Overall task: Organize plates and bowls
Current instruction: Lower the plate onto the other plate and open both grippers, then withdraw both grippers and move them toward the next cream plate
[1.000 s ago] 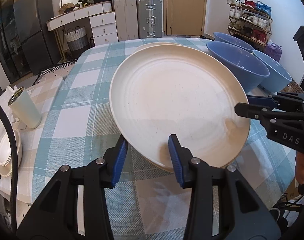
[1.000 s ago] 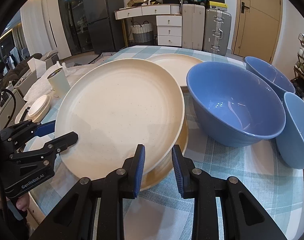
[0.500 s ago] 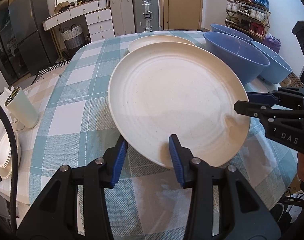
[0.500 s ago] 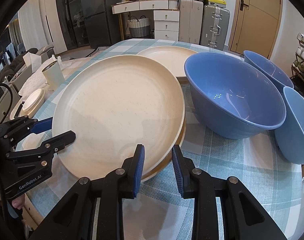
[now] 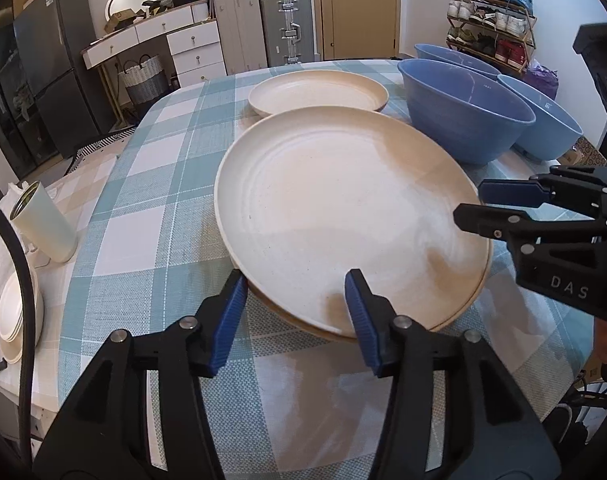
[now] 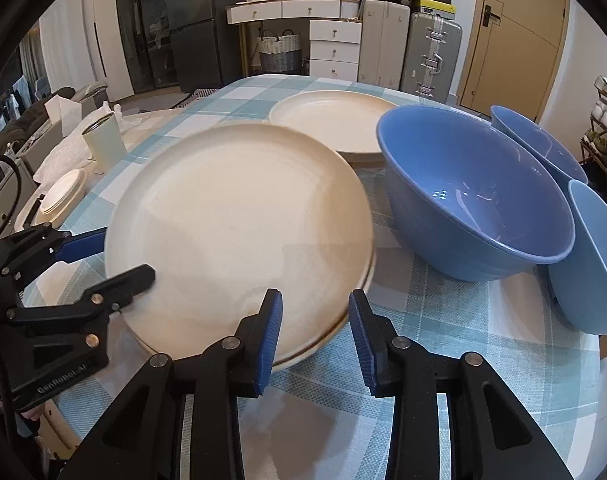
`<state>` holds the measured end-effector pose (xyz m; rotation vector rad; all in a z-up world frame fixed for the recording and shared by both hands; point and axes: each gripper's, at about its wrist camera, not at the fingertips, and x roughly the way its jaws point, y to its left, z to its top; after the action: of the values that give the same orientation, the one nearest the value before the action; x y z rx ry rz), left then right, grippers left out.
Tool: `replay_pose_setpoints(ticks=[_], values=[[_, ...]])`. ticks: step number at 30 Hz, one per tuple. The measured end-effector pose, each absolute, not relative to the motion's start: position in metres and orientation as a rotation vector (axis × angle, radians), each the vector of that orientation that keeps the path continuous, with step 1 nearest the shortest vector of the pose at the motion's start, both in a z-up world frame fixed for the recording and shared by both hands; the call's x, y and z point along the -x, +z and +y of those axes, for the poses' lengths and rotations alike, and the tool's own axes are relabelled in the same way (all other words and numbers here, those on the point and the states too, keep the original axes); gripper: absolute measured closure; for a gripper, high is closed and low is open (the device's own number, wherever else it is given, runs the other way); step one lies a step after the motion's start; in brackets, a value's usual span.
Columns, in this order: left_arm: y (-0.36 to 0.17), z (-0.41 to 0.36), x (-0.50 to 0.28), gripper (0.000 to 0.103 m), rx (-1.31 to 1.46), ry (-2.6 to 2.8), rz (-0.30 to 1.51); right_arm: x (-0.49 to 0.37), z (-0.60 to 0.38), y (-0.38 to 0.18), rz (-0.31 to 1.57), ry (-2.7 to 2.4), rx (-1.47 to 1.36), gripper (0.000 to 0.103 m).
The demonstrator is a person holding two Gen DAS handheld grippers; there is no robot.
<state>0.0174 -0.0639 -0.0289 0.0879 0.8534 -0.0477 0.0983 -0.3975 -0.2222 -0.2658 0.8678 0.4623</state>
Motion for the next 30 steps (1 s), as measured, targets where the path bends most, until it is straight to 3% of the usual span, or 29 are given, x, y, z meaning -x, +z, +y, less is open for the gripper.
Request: replay_pose_setpoints(ticks=[8,16,19,22,24,27,30], values=[[-0.032,-0.062,-0.018,0.05,-0.089,-0.05,0.863,-0.098,-0.395,-0.223,0.859,0.462,0.278,0.064],[-0.032,-0.075,-0.014,0.029,-0.138,-0.079,0.853,-0.101,-0.406,-0.221,0.857,0.457,0.247,0.055],[-0.031,-0.078,-0.013,0.029,-0.142,-0.087,0.849,-0.1,-0.41,-0.218,0.848,0.454,0.241,0.052],[-0.03,-0.076,-0.013,0.028,-0.119,-0.088,0.855,-0.099,-0.414,-0.213,0.836,0.454,0.225,0.044],[-0.028,-0.073,-0.014,0.026,-0.098,-0.081,0.852,-0.098,-0.418,-0.209,0.826,0.457,0.212,0.031],[-0.022,-0.067,-0.013,0.02,-0.069,-0.076,0.836,-0.095,-0.422,-0.202,0.801,0.474,0.189,0.02],[-0.014,-0.061,-0.012,0.018,-0.027,-0.081,0.817,-0.089,-0.425,-0.193,0.772,0.491,0.185,0.017]])
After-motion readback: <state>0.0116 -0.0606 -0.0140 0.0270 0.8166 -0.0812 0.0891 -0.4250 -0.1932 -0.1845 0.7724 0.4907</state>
